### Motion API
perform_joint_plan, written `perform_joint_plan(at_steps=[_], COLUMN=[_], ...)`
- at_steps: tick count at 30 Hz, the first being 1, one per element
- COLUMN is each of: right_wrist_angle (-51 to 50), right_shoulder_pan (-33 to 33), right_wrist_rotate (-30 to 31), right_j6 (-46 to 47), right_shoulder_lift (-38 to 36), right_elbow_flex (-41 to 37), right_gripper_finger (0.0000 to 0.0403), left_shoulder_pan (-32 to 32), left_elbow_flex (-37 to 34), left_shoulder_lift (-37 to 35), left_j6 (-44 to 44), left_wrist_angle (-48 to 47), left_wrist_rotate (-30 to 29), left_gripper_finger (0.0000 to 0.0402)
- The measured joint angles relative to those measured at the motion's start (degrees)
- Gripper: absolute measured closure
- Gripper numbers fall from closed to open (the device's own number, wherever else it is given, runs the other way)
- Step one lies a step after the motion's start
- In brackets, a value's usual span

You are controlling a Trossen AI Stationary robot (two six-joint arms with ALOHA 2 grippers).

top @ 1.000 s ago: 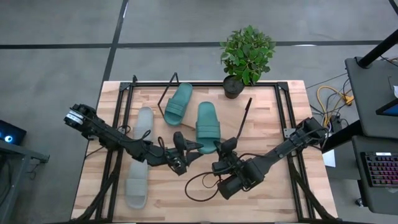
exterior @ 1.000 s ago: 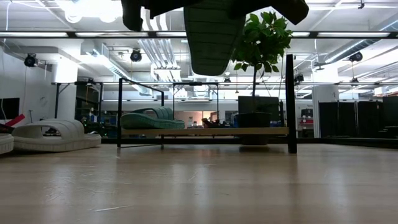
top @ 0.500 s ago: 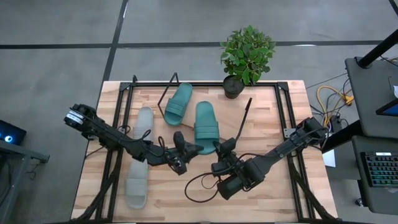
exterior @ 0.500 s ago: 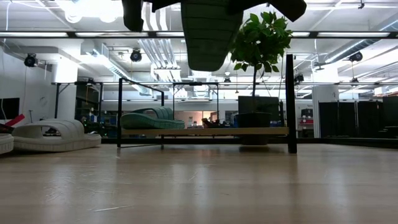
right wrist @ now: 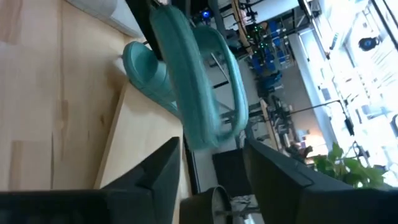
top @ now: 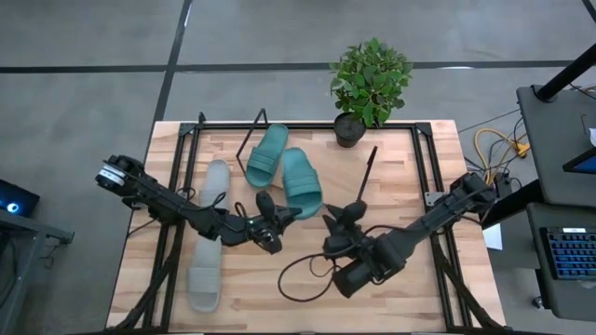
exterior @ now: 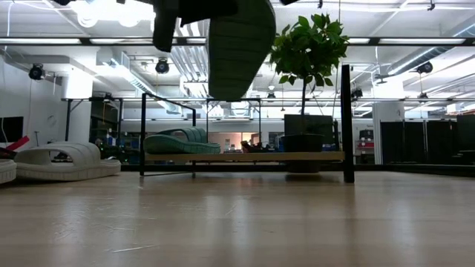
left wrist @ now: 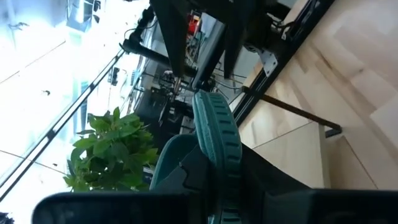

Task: Pick and place slides into the shelf
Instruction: Put the green slipper on the shelf

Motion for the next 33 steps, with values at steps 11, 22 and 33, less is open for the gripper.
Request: perform_joint_plan(at_steps=[11, 22, 33], right_wrist_angle=[-10.7, -4.5, -4.4], right_shoulder_pan=[10.1, 20.4, 21.0], right_wrist_rotate=[0.5, 15.7, 16.9], right_j6=[16.6, 21.6, 33.9], right_shoulder_lift=[-7.8, -12.4, -12.4], right_elbow_flex=[-5.2, -21.6, -28.6], right_gripper_finger=[0.0207, 0.0221, 0.0218], left_shoulder_pan=[-2.7, -3.4, -3.6], left_elbow_flex=[-5.1, -6.9, -7.0], left_shoulder_lift=[-6.7, -9.6, -8.9], left_j6=[-2.2, 1.5, 10.5], left_wrist_angle=[0.2, 1.3, 1.9], left_wrist_rotate=[9.7, 23.7, 27.3], left_gripper_finger=[0.0376, 0.0376, 0.0377])
